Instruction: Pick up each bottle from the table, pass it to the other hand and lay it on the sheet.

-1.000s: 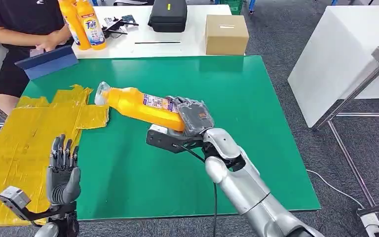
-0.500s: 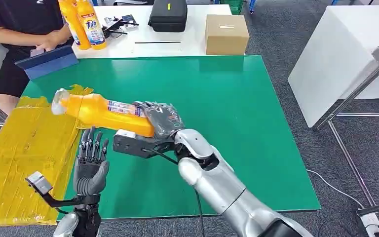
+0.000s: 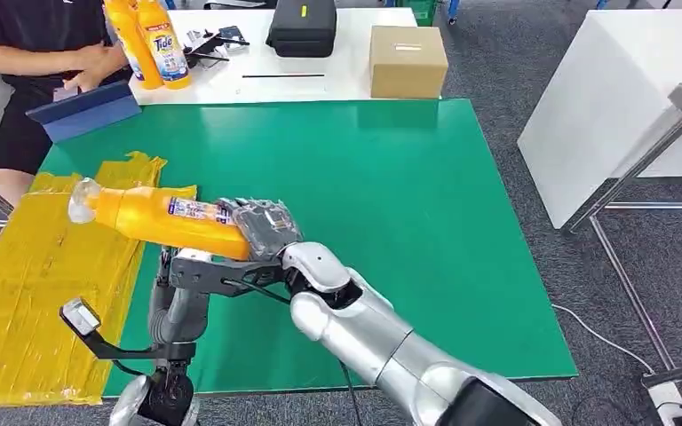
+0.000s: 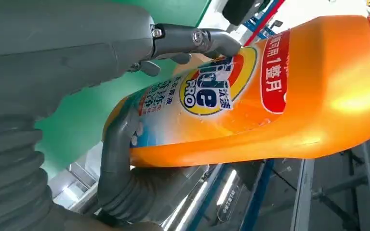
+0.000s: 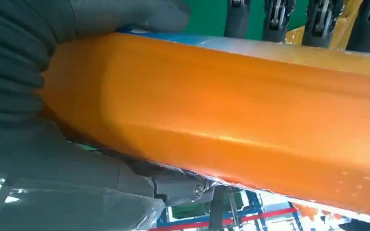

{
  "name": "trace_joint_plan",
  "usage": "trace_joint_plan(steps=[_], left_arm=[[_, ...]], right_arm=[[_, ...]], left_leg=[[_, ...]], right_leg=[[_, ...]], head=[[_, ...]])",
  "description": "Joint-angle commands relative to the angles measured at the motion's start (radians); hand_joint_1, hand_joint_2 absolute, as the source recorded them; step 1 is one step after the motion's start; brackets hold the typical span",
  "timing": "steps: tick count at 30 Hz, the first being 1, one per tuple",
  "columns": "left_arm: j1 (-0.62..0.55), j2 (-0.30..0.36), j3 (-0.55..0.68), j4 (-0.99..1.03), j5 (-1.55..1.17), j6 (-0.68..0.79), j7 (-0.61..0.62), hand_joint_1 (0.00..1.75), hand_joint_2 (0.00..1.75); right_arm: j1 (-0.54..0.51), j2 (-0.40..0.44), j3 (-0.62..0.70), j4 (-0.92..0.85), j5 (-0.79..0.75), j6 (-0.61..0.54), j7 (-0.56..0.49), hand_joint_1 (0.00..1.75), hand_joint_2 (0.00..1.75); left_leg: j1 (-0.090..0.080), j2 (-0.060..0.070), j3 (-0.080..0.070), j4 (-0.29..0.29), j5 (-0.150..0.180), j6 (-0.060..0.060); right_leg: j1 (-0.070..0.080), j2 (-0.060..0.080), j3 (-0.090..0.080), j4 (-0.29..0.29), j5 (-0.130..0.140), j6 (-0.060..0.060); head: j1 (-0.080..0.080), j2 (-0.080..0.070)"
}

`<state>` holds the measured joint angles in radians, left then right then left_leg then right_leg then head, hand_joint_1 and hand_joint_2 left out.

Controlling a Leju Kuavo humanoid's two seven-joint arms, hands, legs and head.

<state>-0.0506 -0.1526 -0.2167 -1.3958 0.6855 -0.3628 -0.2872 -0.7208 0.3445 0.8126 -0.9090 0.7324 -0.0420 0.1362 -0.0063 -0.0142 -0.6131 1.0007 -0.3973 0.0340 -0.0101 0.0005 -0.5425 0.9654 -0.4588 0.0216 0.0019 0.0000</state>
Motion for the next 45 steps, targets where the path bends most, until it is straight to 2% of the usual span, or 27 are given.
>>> trace_joint_plan(steps=[1,7,11,19,26,27,30,35,36,37,38,45], left_arm=[[-0.078,-0.017,-0.012,0.019,-0.006,0.008,0.036,0.00,1.75],[-0.074,-0.037,0.026,-0.006,-0.021,0.022,0.050,0.00,1.75],[-0.065,-0.056,0.091,-0.055,-0.052,0.040,0.058,0.00,1.75],[-0.039,-0.072,0.191,-0.135,-0.085,0.067,0.046,0.00,1.75],[-0.029,-0.073,0.217,-0.159,-0.087,0.069,0.042,0.00,1.75],[-0.025,-0.074,0.221,-0.164,-0.088,0.070,0.041,0.00,1.75],[-0.012,-0.077,0.245,-0.181,-0.102,0.080,0.030,0.00,1.75],[-0.001,-0.080,0.270,-0.194,-0.116,0.086,0.029,0.00,1.75],[0.005,-0.080,0.273,-0.199,-0.116,0.085,0.026,0.23,1.75],[0.009,-0.079,0.275,-0.202,-0.117,0.085,0.024,1.54,1.75],[0.016,-0.079,0.276,-0.209,-0.116,0.083,0.021,1.75,1.75],[0.034,-0.082,0.284,-0.229,-0.112,0.078,0.011,1.75,1.75]], right_arm=[[0.002,0.005,0.173,0.100,-0.015,0.003,-0.004,1.71,1.75],[0.031,0.005,0.205,0.088,-0.006,0.004,-0.004,1.75,1.75],[0.086,0.003,0.251,0.058,0.028,0.012,-0.022,1.73,1.75],[0.174,-0.040,0.303,-0.041,0.071,0.028,-0.037,1.75,1.75],[0.184,-0.046,0.312,-0.057,0.074,0.032,-0.038,1.75,1.75],[0.184,-0.046,0.311,-0.059,0.074,0.032,-0.038,1.69,1.75],[0.194,-0.051,0.311,-0.066,0.080,0.035,-0.037,1.75,1.75],[0.199,-0.057,0.302,-0.066,0.082,0.037,-0.036,1.73,1.75],[0.202,-0.061,0.299,-0.064,0.082,0.036,-0.037,1.73,1.75],[0.204,-0.063,0.297,-0.063,0.082,0.034,-0.039,1.75,1.75],[0.206,-0.064,0.295,-0.061,0.082,0.032,-0.043,1.71,1.75],[0.209,-0.072,0.295,-0.065,0.084,0.036,-0.051,1.73,1.75]], left_leg=[[0.001,-0.001,0.002,-0.001,0.000,-0.002],[0.001,-0.001,0.003,-0.001,0.000,-0.003],[0.001,0.000,0.004,-0.001,-0.001,-0.003],[0.002,-0.001,0.003,-0.001,0.000,-0.003],[0.002,0.001,0.002,-0.002,0.000,-0.002],[0.002,0.002,0.001,-0.001,0.000,-0.002],[0.002,0.001,0.002,-0.002,0.000,-0.003],[0.002,0.001,0.004,-0.002,0.000,-0.003],[0.001,0.001,0.003,-0.002,0.000,-0.003],[0.002,0.000,0.004,-0.002,0.000,-0.003],[0.002,0.001,0.003,-0.002,0.000,-0.003],[0.002,0.001,0.004,-0.003,0.000,-0.003]], right_leg=[[0.001,-0.002,0.003,-0.001,-0.001,-0.001],[0.001,-0.003,0.003,-0.001,-0.001,-0.001],[0.001,-0.002,0.004,-0.002,-0.001,-0.001],[0.001,-0.002,0.003,-0.002,-0.001,-0.001],[0.001,0.000,0.001,-0.003,-0.001,-0.001],[0.001,0.000,0.000,-0.002,0.000,-0.001],[0.001,-0.001,0.002,-0.003,-0.001,-0.001],[0.001,-0.001,0.003,-0.003,-0.001,-0.002],[0.001,0.000,0.002,-0.003,-0.001,-0.001],[0.001,-0.001,0.004,-0.003,-0.001,-0.002],[0.001,0.000,0.002,-0.003,-0.001,-0.001],[0.001,0.000,0.003,-0.004,-0.001,-0.002]], head=[[0.000,0.000],[0.000,0.000],[0.000,0.000],[0.000,0.000],[0.000,0.000],[0.000,0.000],[0.000,0.000],[0.000,0.000],[0.000,0.000],[0.000,0.000],[0.000,0.000],[0.000,0.000]])
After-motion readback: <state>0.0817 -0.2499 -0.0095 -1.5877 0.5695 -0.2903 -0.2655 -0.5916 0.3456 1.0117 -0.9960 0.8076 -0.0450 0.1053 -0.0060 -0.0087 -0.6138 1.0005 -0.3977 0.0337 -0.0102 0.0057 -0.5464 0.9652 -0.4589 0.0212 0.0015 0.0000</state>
